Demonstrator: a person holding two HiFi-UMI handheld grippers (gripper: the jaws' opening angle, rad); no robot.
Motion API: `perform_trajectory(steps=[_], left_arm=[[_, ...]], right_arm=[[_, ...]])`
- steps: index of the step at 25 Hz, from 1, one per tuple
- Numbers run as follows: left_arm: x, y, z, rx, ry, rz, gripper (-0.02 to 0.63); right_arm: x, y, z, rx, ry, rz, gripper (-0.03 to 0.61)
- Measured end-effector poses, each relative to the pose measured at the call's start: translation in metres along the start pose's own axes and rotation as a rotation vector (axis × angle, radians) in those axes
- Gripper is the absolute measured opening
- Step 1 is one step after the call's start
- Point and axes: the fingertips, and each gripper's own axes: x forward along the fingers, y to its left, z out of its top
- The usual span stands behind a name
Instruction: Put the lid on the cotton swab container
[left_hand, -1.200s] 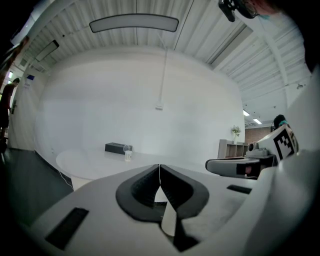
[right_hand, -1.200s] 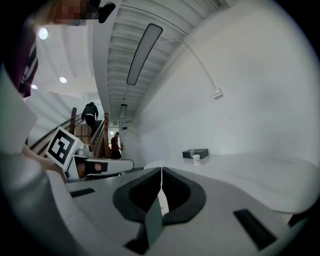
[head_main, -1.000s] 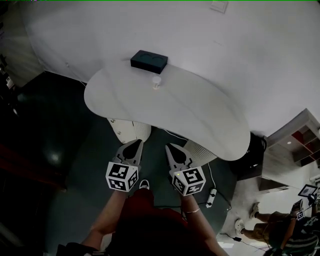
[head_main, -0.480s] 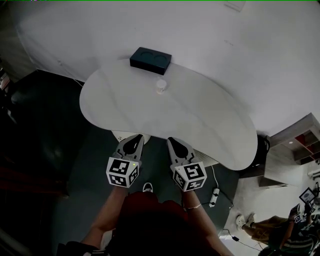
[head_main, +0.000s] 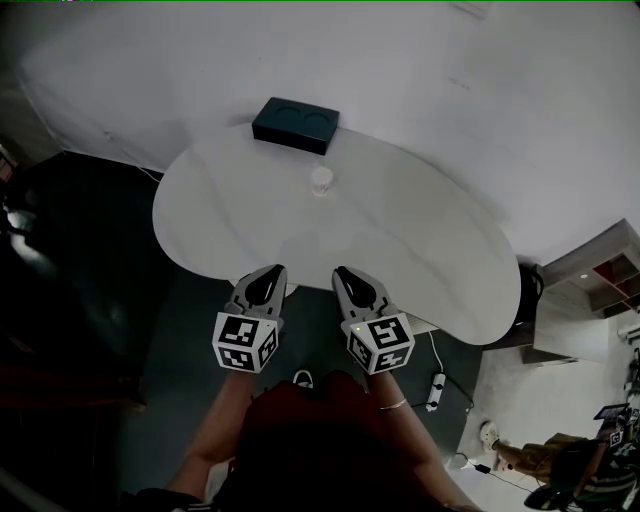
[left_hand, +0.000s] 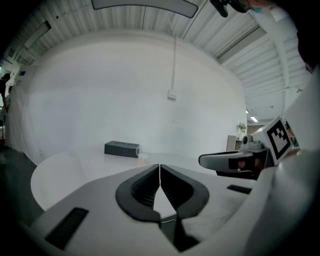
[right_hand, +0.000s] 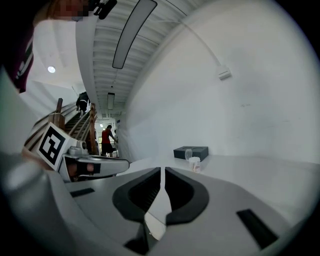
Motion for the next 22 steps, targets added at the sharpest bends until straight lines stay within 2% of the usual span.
perform_trajectory(steps=[4,7,12,18,22], left_arm=[[0.009,0.008,0.004,0.007,-0.005,0.001,0.026],[0.017,0.016,0.004,-0.003,-0.004,0.006,0.026],[0.037,0.027,0.007,-0.003,0.0,0.017,0.026],[0.069,0.046,0.011,-0.015,0.022,0.027,0.026],[0.095,0.055,0.017,-0.018,0.027,0.03,0.026]], right_arm=[[0.014,-0.008,0.001,-0.015,0.011,-0.022,0.024],[0.026,-0.013,0.0,-0.017,0.006,-0.023,0.052],[0.049,-0.026,-0.004,-0.008,0.03,0.001,0.054],[0.088,-0.046,-0.005,-0.011,0.086,0.04,0.148],[0.112,-0.067,0.001,-0.029,0.105,0.046,0.176]])
